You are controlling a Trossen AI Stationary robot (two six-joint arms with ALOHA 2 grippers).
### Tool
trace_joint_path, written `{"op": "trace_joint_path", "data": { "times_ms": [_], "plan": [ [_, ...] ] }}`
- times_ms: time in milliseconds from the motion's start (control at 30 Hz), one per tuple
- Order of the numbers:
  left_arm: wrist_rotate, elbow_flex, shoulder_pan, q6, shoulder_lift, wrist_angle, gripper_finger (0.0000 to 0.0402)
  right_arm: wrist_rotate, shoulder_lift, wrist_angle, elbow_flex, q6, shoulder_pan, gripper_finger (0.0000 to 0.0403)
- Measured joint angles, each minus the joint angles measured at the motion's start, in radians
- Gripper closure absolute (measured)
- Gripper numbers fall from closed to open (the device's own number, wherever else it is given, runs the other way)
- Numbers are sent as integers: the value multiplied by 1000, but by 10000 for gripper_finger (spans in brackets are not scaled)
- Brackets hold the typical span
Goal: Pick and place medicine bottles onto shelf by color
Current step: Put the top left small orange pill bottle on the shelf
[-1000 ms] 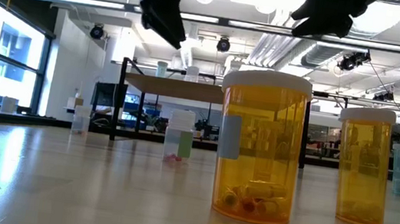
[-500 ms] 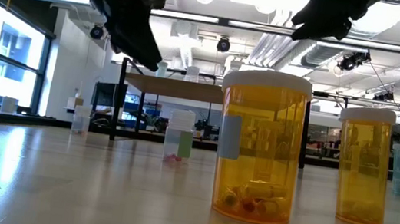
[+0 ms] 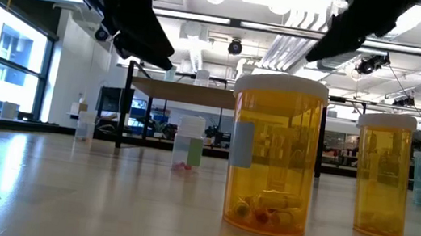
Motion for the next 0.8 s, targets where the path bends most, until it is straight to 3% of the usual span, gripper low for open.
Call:
{"op": "trace_joint_path", "data": {
  "times_ms": [533,800],
  "plan": [
    [-1,0,18,19,0,-2,177,-15,250,185,0,-75,39,160],
    [-1,1,18,27,0,-2,177,-42,289,220,0,-46,39,160]
  ]
}}
